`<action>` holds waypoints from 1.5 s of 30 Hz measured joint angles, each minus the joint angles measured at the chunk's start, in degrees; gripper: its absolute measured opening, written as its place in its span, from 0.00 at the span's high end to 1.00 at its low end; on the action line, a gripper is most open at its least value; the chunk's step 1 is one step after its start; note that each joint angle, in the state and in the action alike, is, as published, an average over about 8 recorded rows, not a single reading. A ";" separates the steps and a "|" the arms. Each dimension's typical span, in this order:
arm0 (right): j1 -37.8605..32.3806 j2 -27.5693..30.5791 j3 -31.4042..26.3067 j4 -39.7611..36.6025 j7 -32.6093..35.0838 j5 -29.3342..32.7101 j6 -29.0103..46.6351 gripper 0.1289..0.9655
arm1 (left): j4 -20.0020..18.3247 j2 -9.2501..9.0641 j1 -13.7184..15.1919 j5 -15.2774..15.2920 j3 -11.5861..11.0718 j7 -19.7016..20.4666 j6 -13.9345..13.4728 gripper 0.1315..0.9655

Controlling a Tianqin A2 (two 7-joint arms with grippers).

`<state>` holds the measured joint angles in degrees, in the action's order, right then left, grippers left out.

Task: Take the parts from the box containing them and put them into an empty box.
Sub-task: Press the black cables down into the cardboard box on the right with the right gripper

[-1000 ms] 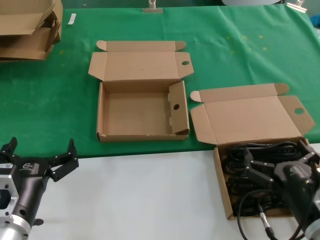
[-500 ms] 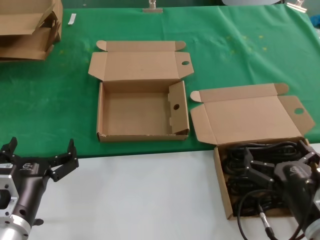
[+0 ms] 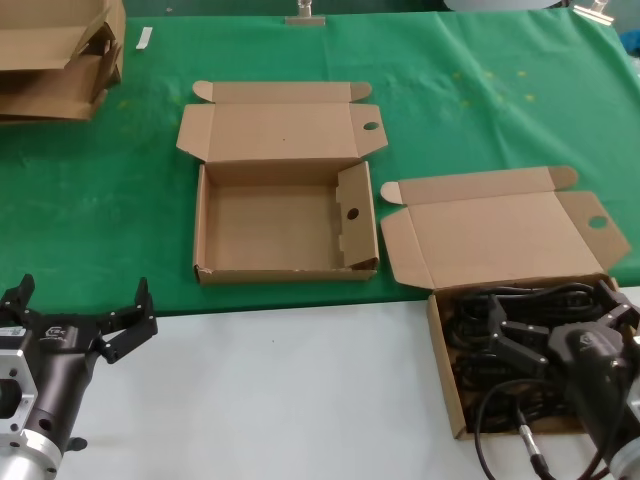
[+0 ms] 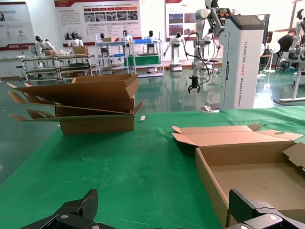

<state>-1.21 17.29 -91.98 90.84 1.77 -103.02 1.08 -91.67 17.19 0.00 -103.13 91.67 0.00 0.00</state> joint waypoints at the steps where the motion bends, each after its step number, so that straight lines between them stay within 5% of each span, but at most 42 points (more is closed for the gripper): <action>1: 0.00 0.00 0.00 0.00 0.00 0.00 0.00 0.00 | 0.00 0.00 0.00 0.00 0.00 0.00 0.00 0.00; 45: 0.00 0.00 0.00 0.00 0.00 0.00 0.00 0.00 | 0.00 0.00 0.00 0.00 0.00 0.00 0.00 0.00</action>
<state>-1.21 17.29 -91.98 90.84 1.77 -103.02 1.08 -91.67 17.19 0.00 -103.13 91.67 0.00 0.00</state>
